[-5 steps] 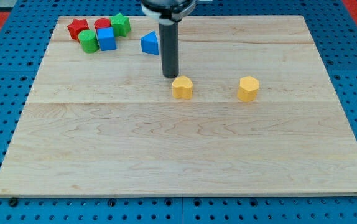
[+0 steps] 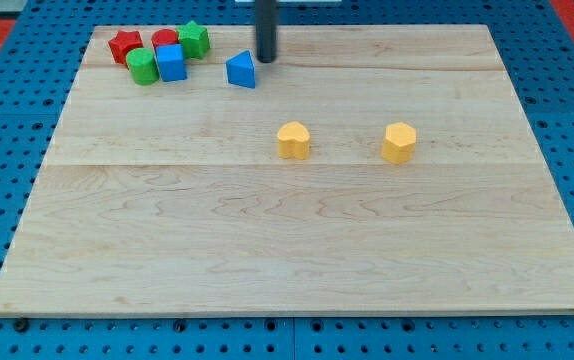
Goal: Move the triangle to the left of the yellow heart
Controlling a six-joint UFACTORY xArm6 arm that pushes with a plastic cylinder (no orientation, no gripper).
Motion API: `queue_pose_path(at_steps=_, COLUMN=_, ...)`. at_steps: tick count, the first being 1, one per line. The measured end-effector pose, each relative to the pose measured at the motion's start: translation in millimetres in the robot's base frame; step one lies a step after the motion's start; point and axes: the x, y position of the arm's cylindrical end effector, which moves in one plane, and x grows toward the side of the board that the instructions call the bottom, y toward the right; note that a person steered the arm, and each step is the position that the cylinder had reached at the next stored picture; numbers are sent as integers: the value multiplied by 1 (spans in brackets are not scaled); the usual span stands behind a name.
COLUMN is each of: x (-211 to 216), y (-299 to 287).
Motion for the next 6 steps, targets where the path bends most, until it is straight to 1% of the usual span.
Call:
queue_pose_path(at_steps=1, x=46, y=-8)
queue_pose_path(at_steps=2, x=114, y=-5)
queue_pose_path(at_steps=3, x=94, y=12)
queue_pose_path(at_steps=4, x=112, y=-5)
queue_pose_path(at_steps=6, x=133, y=-8)
